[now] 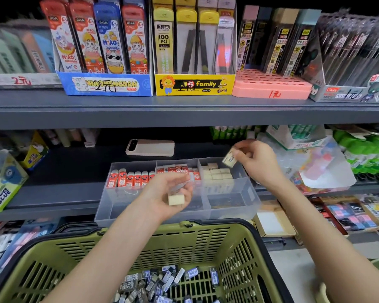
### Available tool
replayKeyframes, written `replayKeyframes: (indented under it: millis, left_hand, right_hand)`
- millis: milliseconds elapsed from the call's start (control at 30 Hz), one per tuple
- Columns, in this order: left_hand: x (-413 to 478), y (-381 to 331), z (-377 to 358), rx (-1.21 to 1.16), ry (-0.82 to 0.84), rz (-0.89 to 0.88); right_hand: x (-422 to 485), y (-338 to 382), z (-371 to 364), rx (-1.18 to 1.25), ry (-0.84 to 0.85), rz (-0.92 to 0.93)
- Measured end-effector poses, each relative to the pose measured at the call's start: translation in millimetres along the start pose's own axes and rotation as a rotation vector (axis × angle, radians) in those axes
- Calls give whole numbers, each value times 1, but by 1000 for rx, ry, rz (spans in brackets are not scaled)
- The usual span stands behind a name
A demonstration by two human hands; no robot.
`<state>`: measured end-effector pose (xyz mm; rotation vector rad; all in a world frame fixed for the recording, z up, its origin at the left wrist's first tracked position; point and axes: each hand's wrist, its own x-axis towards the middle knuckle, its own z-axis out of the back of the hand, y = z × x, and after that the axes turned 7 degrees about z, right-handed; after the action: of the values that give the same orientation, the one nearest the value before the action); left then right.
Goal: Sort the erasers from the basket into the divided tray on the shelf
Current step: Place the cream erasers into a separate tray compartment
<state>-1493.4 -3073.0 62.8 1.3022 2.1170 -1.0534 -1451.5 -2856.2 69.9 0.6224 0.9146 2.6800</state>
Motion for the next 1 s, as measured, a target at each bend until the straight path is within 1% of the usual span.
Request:
replayKeyframes:
  millis: [100,167,233,300,433,533,633,800,867,900,933,967,1000]
  left_hand:
    - [-3,-5,4,-53,-9,-4]
    - [-5,-8,6,-79,-15,-22]
    - [-6,-11,6,-107,-12,-50]
    - [-7,-13,7,-119,-15,-78]
    - [-6,-12,8,-68,-52,-150]
    - [-4,-8,10,46,-94,-298]
    - [-2,-5,11,133,-119,-423]
    - [-2,-4,6,168,-71,-489]
    - [-3,-3,1,113,-35,-487]
    - [-3,-2,-1,80,-23,-489]
    - [-2,-2,-4,50,-14,-499]
    - [-2,-1,-7,19,-1,-514]
    - [-2,0,-10,-16,15,-531]
  right_hand:
    - [15,-16,-10,-207,-29,3]
    - [19,-22,-19,-345,-37,101]
    - [22,-26,-26,-482,-7,200]
    - [23,-31,-32,-559,39,238]
    - [20,-38,-45,-591,68,232]
    - [20,-43,-50,-570,101,201]
    - [20,-46,-51,-605,128,209]
    - [16,-38,-42,-670,147,209]
    - [9,-21,-34,-616,45,221]
    - [1,-9,-31,-505,-3,226]
    - [-9,4,-29,-348,-9,229]
    - [-21,18,-27,-183,36,226]
    - [-35,32,-26,-45,118,215]
